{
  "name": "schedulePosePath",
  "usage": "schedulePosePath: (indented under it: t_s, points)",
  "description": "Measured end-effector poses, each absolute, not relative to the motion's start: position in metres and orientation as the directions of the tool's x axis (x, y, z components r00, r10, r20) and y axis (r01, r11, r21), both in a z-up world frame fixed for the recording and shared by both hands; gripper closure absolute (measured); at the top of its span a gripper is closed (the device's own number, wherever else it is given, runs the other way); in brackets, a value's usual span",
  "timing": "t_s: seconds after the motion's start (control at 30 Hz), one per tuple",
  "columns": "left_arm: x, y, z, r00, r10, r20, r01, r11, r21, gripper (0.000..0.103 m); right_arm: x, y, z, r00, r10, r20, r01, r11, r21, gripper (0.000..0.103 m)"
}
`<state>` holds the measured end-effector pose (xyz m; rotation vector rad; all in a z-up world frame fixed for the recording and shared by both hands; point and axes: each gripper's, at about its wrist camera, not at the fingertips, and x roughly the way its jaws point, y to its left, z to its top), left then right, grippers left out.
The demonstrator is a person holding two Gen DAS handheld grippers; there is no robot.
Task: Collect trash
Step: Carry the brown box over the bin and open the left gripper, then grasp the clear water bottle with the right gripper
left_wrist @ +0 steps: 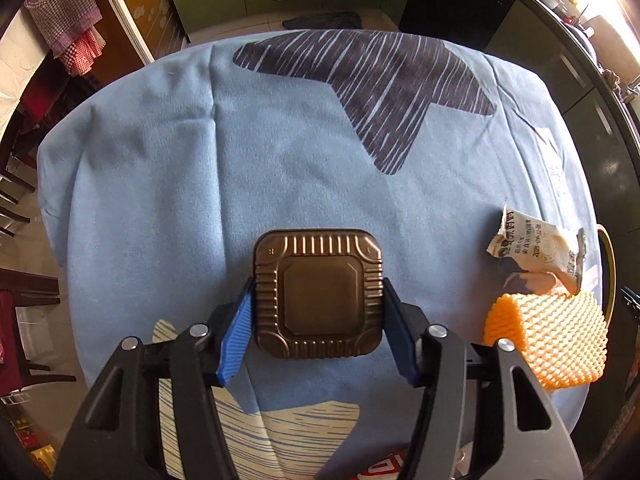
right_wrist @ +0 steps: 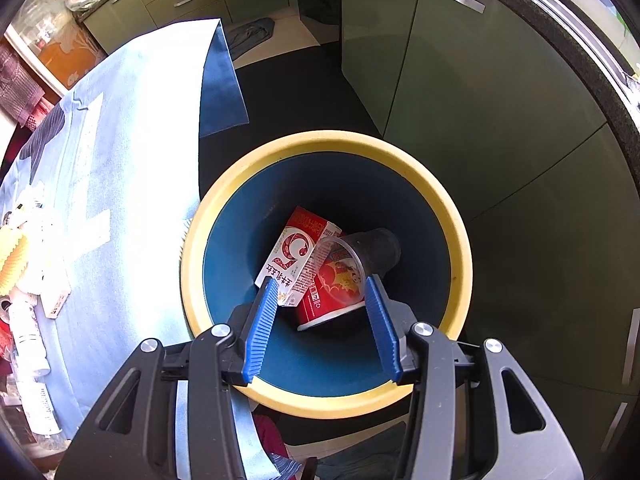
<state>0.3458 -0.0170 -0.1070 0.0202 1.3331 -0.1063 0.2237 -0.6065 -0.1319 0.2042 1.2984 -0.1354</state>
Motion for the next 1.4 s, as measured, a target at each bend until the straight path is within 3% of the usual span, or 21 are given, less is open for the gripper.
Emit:
schedulePosePath:
  t_s: [0.27,0.47,0.73,1.0,1.2,1.4]
  points:
    - [0.303,-0.056,-0.019,0.376,-0.137,-0.917,0.234,0.971,-0.049,0.046,0.216,-0.614,-0.118,0.298,0.027,-0.954,0.22,0.971,0.096,0.057]
    - [0.261,-0.172,0.022,0.35,-0.277,-0.895,0.488,0.869,-0.078,0.046,0.204,-0.623,-0.101,0.335,0.03,-0.942,0.228,0.967,0.112,0.057]
    - [0.222,-0.361,-0.015,0.17,-0.343,-0.924,0.734,0.67,-0.114,0.046,0.167,-0.645,-0.083,0.361,0.007,-0.932,0.256,0.961,0.106,0.057]
    - [0.239,-0.485,-0.077,0.105,-0.326,-0.94,0.765,0.63,-0.133,0.045,0.12,-0.686,-0.072,0.358,-0.045,-0.932,0.346,0.934,0.088,0.056]
    - [0.255,-0.511,-0.107,0.116,-0.276,-0.954,0.743,0.662,-0.101,0.035,0.102,-0.699,-0.068,0.358,-0.059,-0.932,0.369,0.925,0.083,0.053]
    - [0.242,-0.448,-0.051,0.128,-0.358,-0.925,0.744,0.652,-0.149,0.035,0.108,-0.68,-0.07,0.37,-0.018,-0.929,0.303,0.948,0.102,0.052]
